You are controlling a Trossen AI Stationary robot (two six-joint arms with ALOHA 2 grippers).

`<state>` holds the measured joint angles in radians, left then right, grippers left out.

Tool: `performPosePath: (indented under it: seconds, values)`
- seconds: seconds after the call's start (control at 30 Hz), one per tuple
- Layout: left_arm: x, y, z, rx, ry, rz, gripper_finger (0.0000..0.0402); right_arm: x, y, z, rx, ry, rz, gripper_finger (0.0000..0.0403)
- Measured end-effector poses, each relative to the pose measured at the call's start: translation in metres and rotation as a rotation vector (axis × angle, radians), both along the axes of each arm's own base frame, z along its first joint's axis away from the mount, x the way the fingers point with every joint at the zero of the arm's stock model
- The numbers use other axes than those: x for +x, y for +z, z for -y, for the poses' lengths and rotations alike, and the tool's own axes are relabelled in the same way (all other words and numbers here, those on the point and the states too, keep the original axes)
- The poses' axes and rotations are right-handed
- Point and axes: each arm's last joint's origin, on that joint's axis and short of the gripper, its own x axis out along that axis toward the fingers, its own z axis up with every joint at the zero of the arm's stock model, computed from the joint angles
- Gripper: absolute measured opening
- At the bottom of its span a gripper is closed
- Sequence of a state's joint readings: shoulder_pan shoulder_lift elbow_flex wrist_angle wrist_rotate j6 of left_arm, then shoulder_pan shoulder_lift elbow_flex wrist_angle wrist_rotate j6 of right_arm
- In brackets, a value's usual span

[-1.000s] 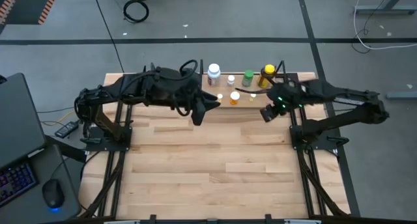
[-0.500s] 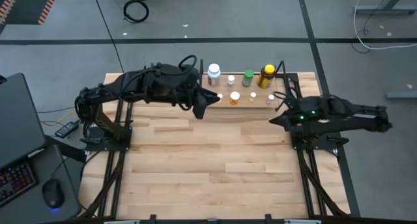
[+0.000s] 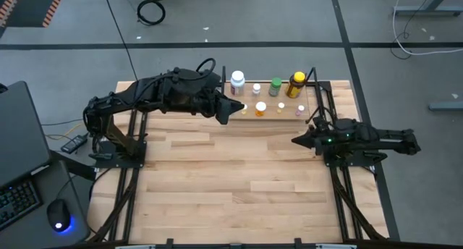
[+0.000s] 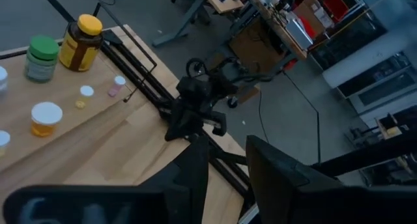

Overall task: Pick and place medicine bottles onto shelf by color
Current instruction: Return to Home Position

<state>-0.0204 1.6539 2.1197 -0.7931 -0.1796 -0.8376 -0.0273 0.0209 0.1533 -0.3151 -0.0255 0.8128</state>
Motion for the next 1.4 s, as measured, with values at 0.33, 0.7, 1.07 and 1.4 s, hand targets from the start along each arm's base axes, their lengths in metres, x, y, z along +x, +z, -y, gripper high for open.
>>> performPosePath:
  seconds: [0.33,0.7,1.07,1.4]
  values:
    - [-0.001,-0.002,-0.006,-0.004,0.024,-0.019,0.0107,0.008,-0.013,0.0,-0.059,0.009,0.118,0.0005]
    - [-0.001,-0.002,-0.006,0.064,0.0,-0.032,0.0107,0.011,-0.014,-0.004,-0.586,0.182,0.252,0.0015]
    - [-0.001,-0.003,-0.005,0.231,-0.063,-0.07,0.0098,0.023,-0.031,-0.003,-0.697,0.239,0.059,0.0016]
    - [-0.001,-0.004,0.005,0.231,-0.095,-0.077,0.008,0.026,-0.021,-0.002,-0.728,0.173,0.143,0.0008]
